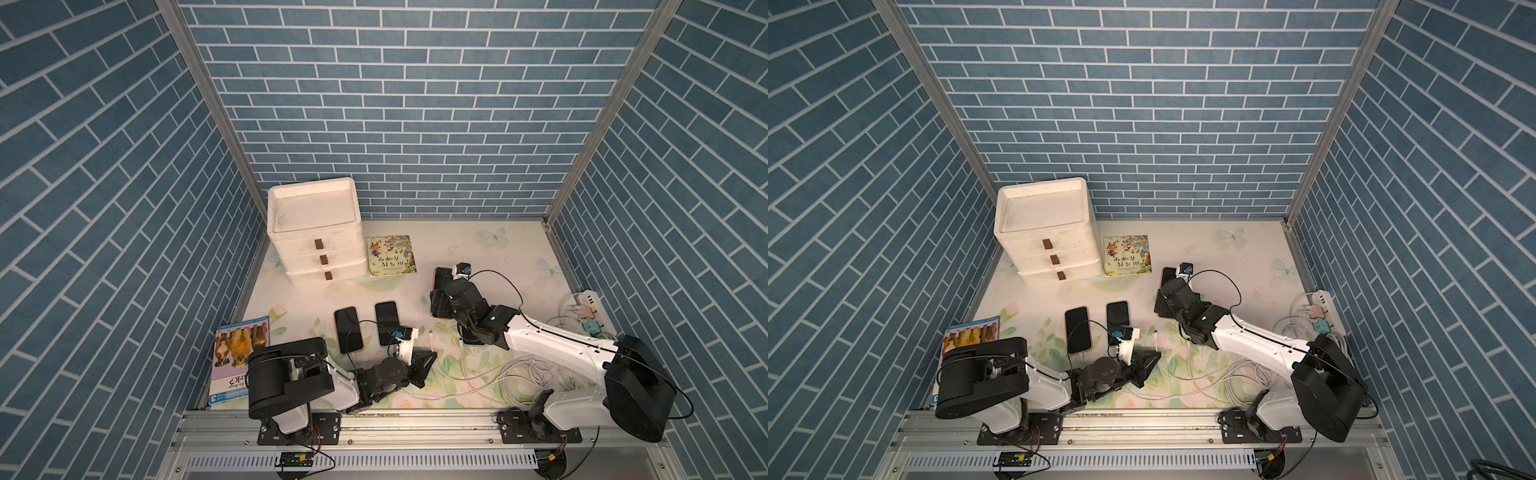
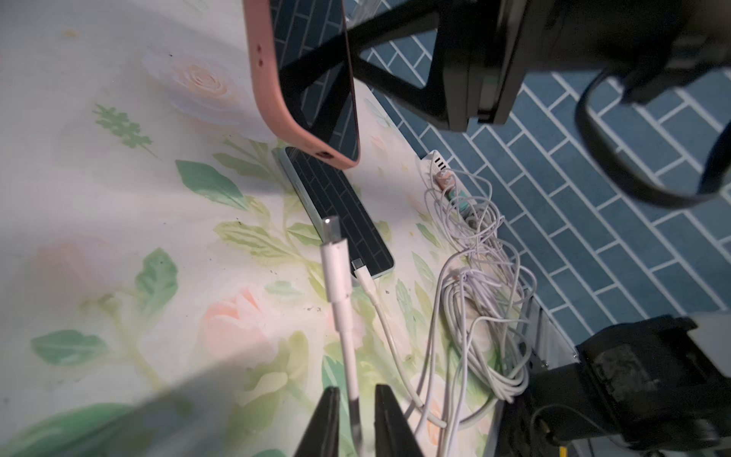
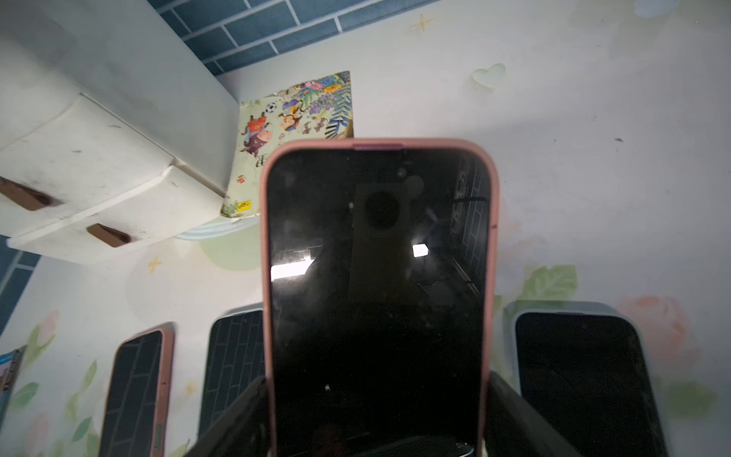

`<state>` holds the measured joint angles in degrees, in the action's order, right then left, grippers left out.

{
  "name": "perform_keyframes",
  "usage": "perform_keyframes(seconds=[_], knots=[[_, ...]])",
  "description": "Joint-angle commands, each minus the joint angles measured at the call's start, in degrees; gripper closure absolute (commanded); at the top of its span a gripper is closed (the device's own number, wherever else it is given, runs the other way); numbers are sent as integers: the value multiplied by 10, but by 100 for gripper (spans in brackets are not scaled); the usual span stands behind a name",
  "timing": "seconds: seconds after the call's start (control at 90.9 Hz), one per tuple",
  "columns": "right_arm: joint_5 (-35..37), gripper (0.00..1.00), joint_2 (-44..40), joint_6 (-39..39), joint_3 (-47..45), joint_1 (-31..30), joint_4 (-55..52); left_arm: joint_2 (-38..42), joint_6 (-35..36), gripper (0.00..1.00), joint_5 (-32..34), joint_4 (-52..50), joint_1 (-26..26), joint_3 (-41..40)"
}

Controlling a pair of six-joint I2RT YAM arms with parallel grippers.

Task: Unplug the charging cable from the phone
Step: Remove the charging cable from the phone, then place the phone at the center of the board.

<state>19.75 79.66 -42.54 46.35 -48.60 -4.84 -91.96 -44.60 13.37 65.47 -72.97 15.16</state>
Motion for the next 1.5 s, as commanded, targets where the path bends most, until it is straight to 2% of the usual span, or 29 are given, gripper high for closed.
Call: perform_keyframes(seconds=[0.0, 0.286, 0.528, 0.682, 0.836, 0.902, 1.067, 1.155, 1.254, 1.32, 1.485], knots=[[14, 94, 29, 29, 15, 5, -42, 35, 8, 55, 42, -30, -20, -12], [-9, 97, 143, 49, 47, -8, -76, 171, 25, 41, 114, -151, -40, -17], [-29, 96, 189, 43, 81, -42, -88, 279, 29, 31, 240, -325, -39, 11], [-57, 94, 203, 30, 88, -43, -95, 292, 26, 28, 279, -382, -39, 32], [-83, 91, 214, 25, 91, -45, -94, 277, 14, 27, 287, -392, -39, 44], [-85, 84, 220, 22, 94, -44, -99, 269, 11, 25, 288, -394, -39, 47], [-93, 54, 225, 16, 96, -44, -108, 250, 4, 20, 293, -410, -39, 62], [-94, 38, 218, 12, 95, -44, -113, 244, -9, 15, 310, -436, -39, 72], [-93, 23, 211, 6, 96, -44, -125, 245, -14, 10, 326, -458, -38, 79], [-102, 18, 209, -1, 96, -44, -130, 250, -15, 7, 333, -467, -38, 83], [-119, 15, 225, -24, 111, -43, -161, 259, -15, 5, 341, -478, -38, 86]])
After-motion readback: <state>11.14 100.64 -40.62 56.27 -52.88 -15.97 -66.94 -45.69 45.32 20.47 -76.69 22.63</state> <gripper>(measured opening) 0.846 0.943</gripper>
